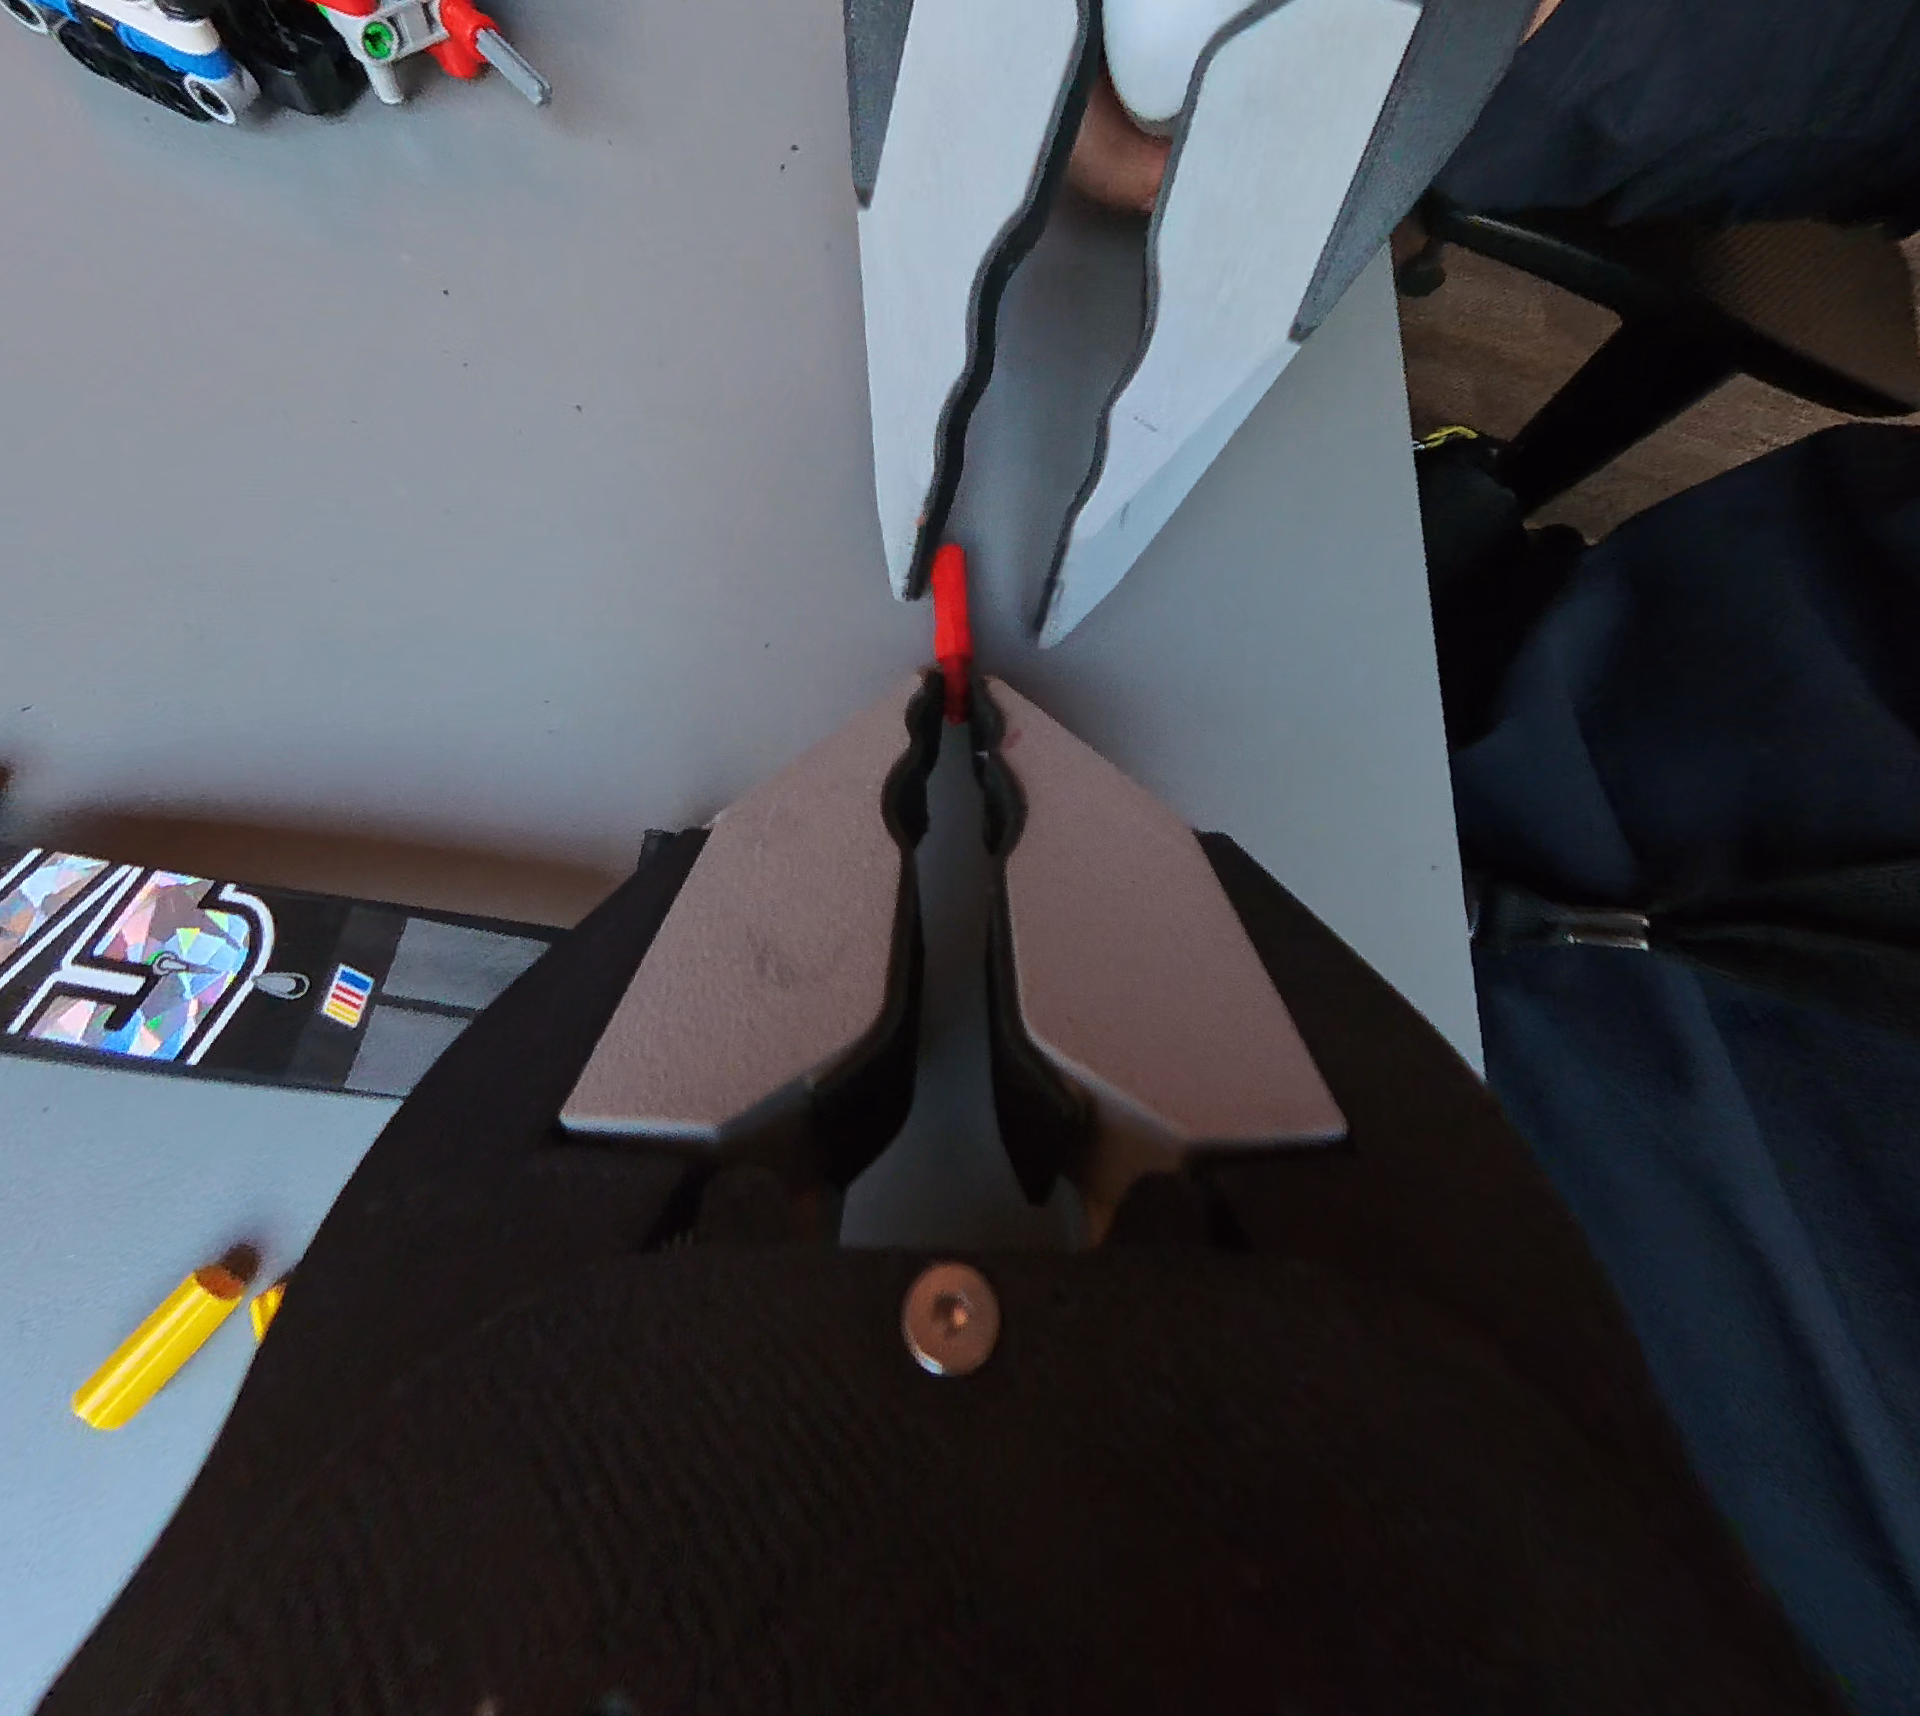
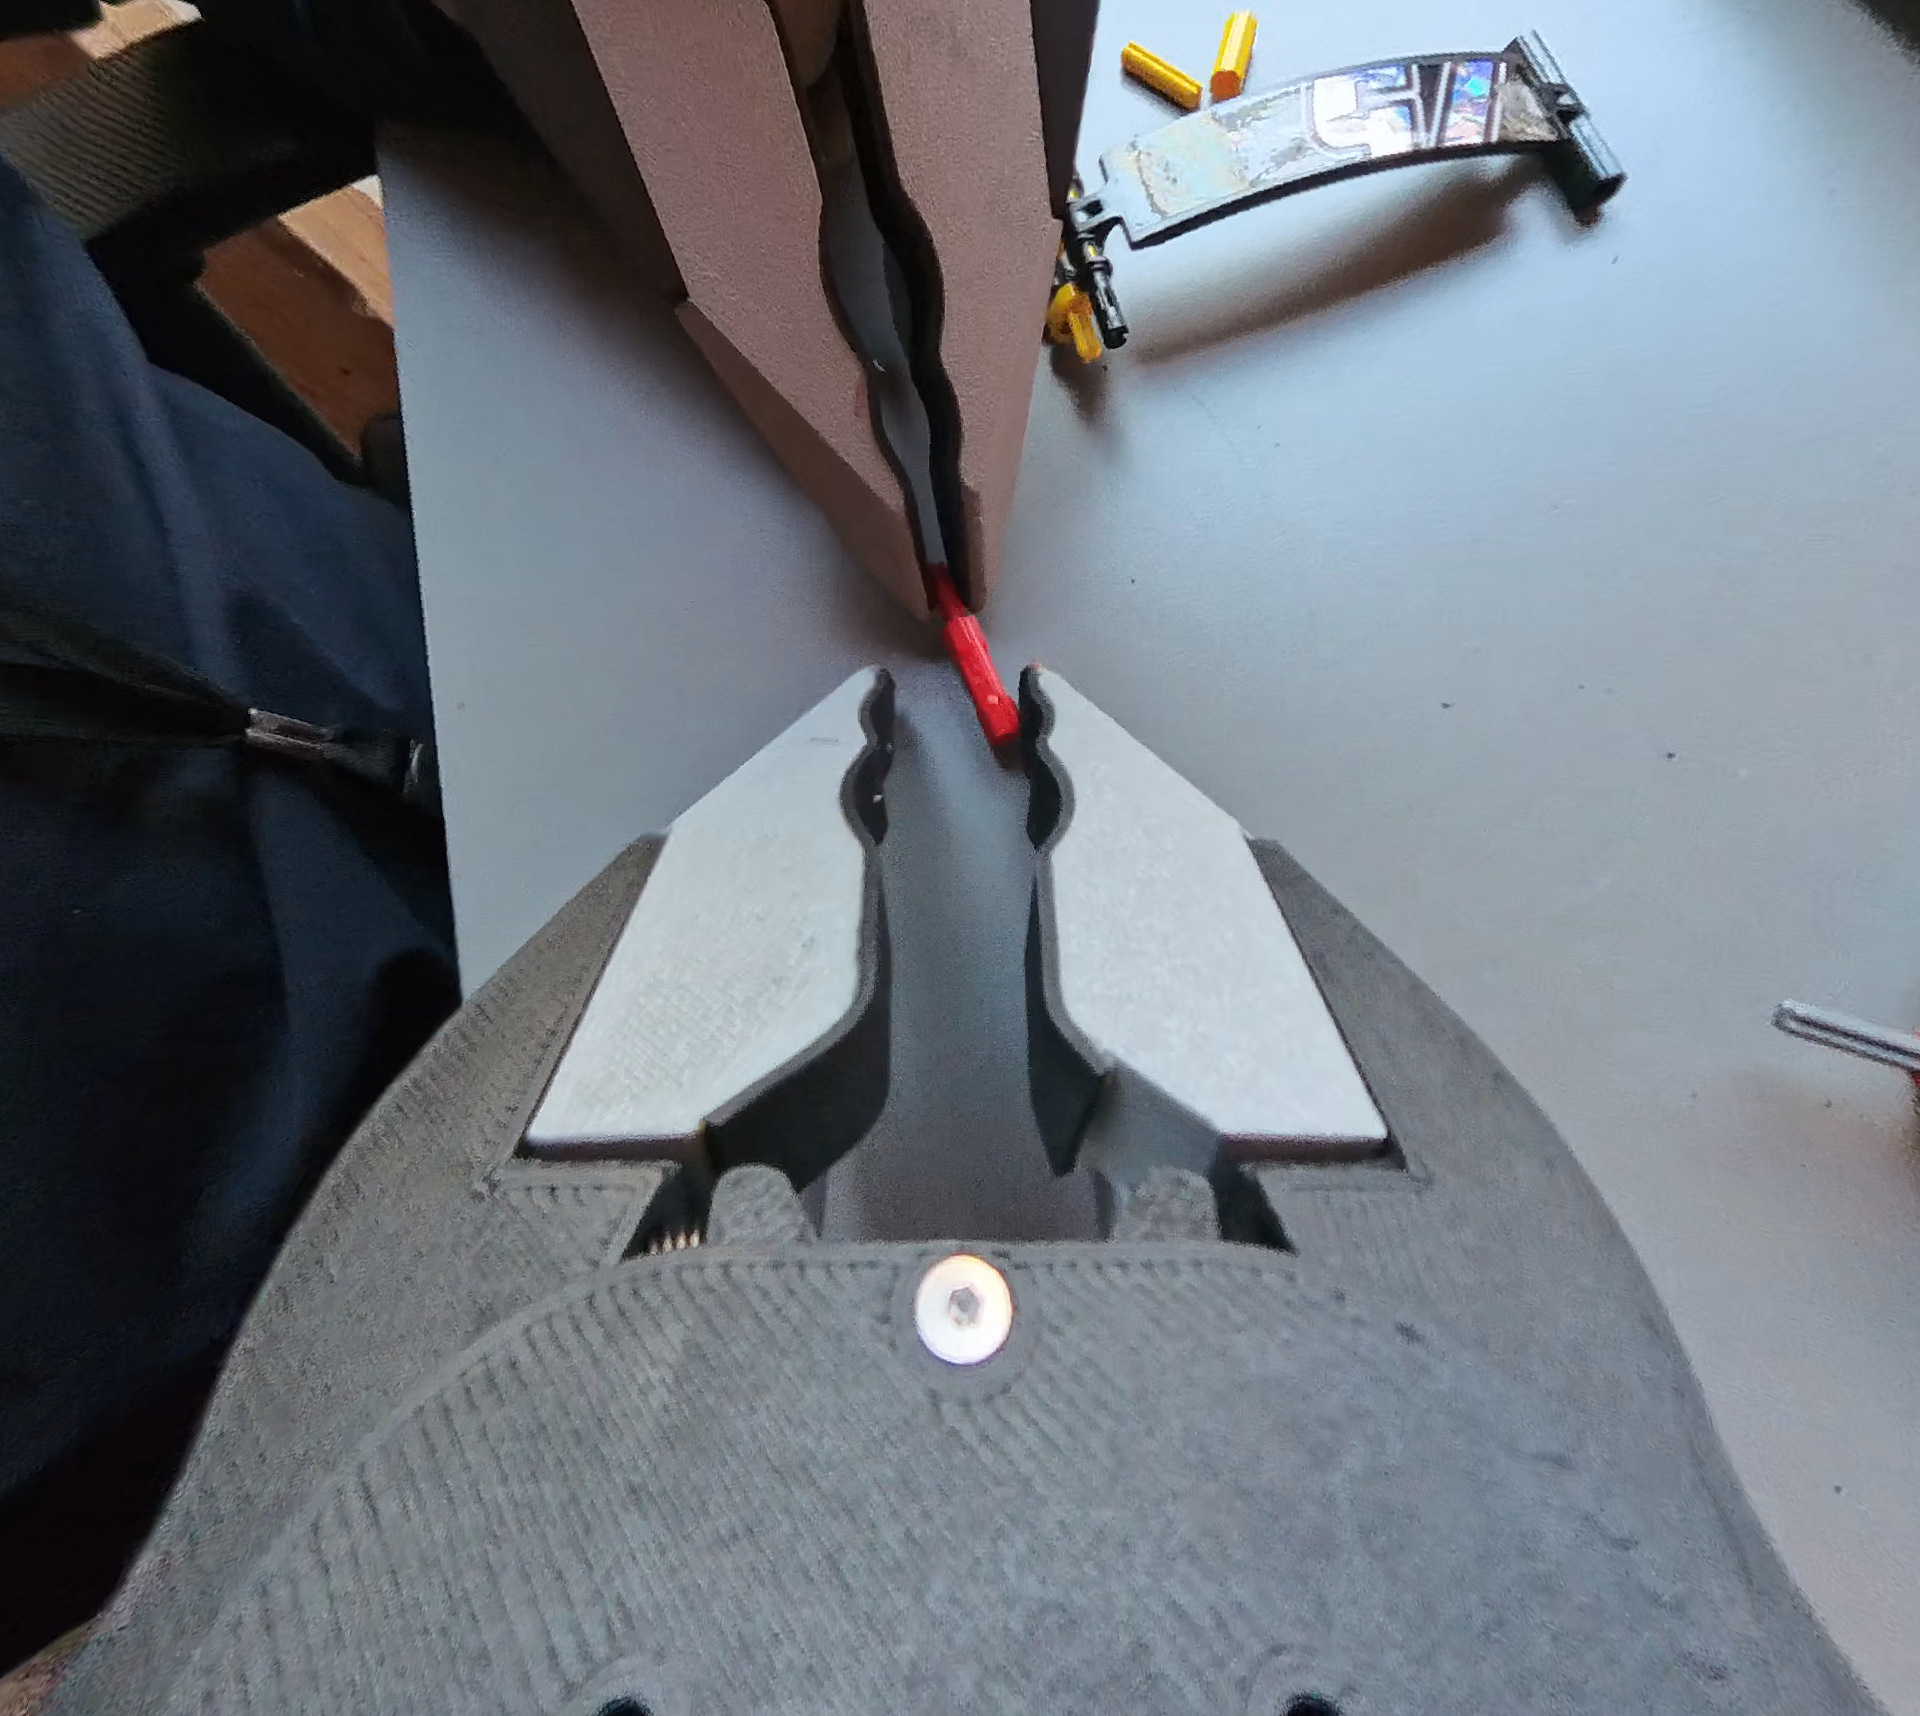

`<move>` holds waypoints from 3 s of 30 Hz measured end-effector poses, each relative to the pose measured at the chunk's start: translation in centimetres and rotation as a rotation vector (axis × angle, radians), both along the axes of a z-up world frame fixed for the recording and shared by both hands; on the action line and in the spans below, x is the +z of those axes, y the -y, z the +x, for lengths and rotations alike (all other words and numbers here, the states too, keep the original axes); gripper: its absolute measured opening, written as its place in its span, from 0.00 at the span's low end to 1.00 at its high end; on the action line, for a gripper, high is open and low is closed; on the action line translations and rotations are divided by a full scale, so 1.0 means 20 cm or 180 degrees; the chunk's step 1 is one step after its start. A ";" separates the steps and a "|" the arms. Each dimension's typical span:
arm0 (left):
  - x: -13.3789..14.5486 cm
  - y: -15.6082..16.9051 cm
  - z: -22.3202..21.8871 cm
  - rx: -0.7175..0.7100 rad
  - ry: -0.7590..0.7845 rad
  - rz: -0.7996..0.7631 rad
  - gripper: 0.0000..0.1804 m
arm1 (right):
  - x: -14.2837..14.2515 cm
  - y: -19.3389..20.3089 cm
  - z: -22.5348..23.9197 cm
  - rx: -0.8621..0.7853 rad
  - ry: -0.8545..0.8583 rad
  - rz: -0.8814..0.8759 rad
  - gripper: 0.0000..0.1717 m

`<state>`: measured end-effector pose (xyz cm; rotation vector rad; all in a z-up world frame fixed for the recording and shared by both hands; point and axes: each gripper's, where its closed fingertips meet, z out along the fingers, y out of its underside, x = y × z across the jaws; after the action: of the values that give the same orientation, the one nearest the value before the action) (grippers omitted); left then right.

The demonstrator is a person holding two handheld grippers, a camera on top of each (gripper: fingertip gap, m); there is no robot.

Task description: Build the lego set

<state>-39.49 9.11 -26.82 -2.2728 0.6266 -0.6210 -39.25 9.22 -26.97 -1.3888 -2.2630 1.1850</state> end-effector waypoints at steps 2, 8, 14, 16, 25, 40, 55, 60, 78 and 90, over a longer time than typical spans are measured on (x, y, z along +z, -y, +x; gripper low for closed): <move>0.00 0.00 0.00 -0.0003 -0.0012 -0.0014 0.01 | 0.00 0.00 -0.01 0.0005 -0.0046 0.0103 0.09; 0.01 -0.01 -0.01 0.0081 -0.0052 0.0106 0.04 | -0.01 -0.01 -0.02 0.0086 -0.0064 0.0157 0.02; 0.13 -0.06 -0.08 0.0342 0.0099 0.0465 0.14 | 0.06 -0.12 -0.11 -0.0130 -0.0364 0.0150 0.02; 0.18 -0.07 -0.11 0.0421 0.0135 0.0642 0.14 | 0.08 -0.18 -0.15 -0.0208 -0.0469 0.0206 0.02; 0.25 -0.08 -0.17 0.0463 -0.0005 0.0972 0.13 | 0.10 -0.29 -0.35 0.0080 -0.0631 0.0659 0.02; 0.48 -0.25 -0.24 0.0929 0.0339 0.1315 0.14 | 0.09 -0.26 -0.22 0.0397 -0.0719 0.0331 0.02; 0.48 -0.46 -0.69 0.1703 -0.0321 0.0836 0.16 | 0.06 -0.27 -0.09 0.0561 -0.0606 0.0352 0.02; 0.42 -0.54 -0.82 0.1715 -0.0704 0.0526 0.19 | 0.05 -0.28 -0.08 0.0542 -0.0577 0.0374 0.02; 0.28 -0.15 -0.92 0.1878 -0.0918 0.0681 0.09 | 0.06 -0.26 -0.14 0.0512 -0.0654 0.0429 0.02; 0.28 -0.10 -0.98 0.2062 -0.0998 0.1385 0.00 | -0.02 -0.23 -0.20 0.0565 -0.0428 0.0664 0.02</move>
<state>-59.04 11.05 -21.18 -1.9948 0.1143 0.1766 -43.28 13.87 -27.39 -1.0205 -2.3733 1.0221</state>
